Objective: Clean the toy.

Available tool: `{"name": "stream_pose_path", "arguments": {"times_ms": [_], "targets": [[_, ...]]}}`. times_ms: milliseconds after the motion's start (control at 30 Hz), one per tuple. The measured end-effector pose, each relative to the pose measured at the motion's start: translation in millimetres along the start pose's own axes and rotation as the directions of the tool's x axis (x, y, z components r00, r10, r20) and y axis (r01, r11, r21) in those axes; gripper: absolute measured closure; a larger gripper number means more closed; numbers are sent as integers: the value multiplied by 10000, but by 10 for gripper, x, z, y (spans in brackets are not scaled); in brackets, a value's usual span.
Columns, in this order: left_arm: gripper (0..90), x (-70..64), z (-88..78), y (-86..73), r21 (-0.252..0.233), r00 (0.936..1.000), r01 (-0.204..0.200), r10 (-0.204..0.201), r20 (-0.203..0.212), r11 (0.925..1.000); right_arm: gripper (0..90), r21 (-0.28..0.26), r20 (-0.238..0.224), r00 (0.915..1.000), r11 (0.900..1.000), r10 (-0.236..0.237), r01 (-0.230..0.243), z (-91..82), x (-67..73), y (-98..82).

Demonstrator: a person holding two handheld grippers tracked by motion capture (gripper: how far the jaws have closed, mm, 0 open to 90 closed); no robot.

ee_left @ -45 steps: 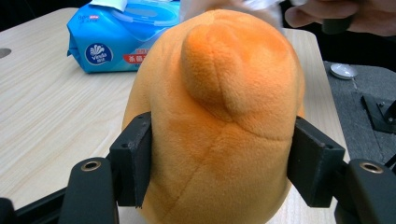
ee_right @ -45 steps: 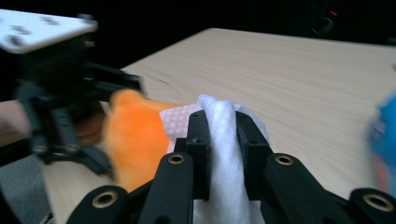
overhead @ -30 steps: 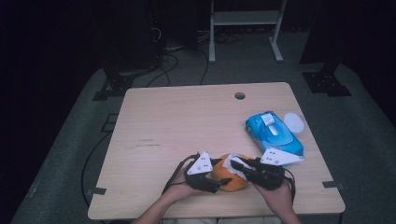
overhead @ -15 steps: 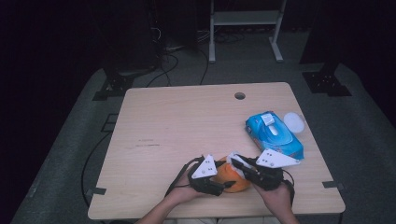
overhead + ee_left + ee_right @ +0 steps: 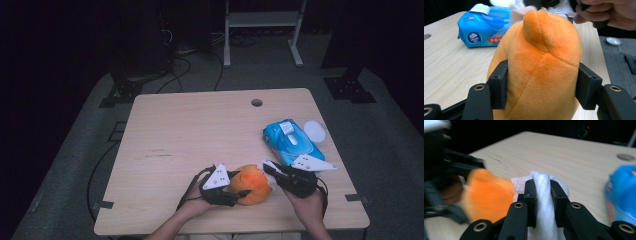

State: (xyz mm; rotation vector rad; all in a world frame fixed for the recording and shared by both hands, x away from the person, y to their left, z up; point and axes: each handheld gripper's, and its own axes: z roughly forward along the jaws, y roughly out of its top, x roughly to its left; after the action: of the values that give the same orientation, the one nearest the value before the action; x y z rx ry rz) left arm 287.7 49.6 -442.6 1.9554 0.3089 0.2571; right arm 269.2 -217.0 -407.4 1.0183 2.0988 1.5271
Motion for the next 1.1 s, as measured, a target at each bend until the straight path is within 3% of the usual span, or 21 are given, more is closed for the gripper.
{"name": "stream_pose_path", "arguments": {"times_ms": [100,133,200,300,467,567,633,733,800,867,900,1000,1100], "targets": [[405,44,-36,21,-199,9980,617,-620,-151,9979,775,-431,-757,9965,9985,-355,323,2,184,73],[411,49,-43,23,-224,9974,707,-711,-152,9972,774,-490,-925,9934,9968,-675,632,18,264,100],[415,57,-58,19,-213,9968,772,-777,-197,9968,773,-484,-936,9911,9948,-943,901,43,314,110],[419,82,-70,12,-198,9945,1007,-1012,-283,9947,773,-429,-1003,9936,9980,-516,475,71,212,51],[423,124,-85,4,-375,9893,1418,-1429,-302,9892,773,-199,-433,9990,9997,-113,104,58,59,-8],[429,112,-114,35,-459,9890,1373,-1395,-483,9895,772,-391,-505,9986,9992,-125,105,39,100,31],[431,92,-151,73,-418,9912,907,-942,-928,9950,772,-536,-723,9972,9985,-163,125,32,146,61],[433,81,-202,106,-518,9853,590,-665,-1577,9969,772,-633,-913,9956,9979,-201,143,40,192,83],[432,66,-189,98,-306,9832,447,-494,-1756,9985,771,-717,-1064,9943,9974,-25,-51,53,188,85],[425,43,-142,70,43,9848,397,-384,-1692,9992,771,-667,-1054,9944,9977,27,-97,70,182,81],[411,20,-98,47,219,9892,310,-276,-1441,9993,770,-640,-1052,9944,9979,74,-142,83,177,76],[360,-60,-55,81,431,9924,-173,224,-1214,9989,770,-584,-1059,9935,9971,423,-487,127,130,45],[298,-27,-77,76,354,9995,186,-176,-280,9992,769,-295,-1057,9918,9967,721,-756,157,77,4]]}}
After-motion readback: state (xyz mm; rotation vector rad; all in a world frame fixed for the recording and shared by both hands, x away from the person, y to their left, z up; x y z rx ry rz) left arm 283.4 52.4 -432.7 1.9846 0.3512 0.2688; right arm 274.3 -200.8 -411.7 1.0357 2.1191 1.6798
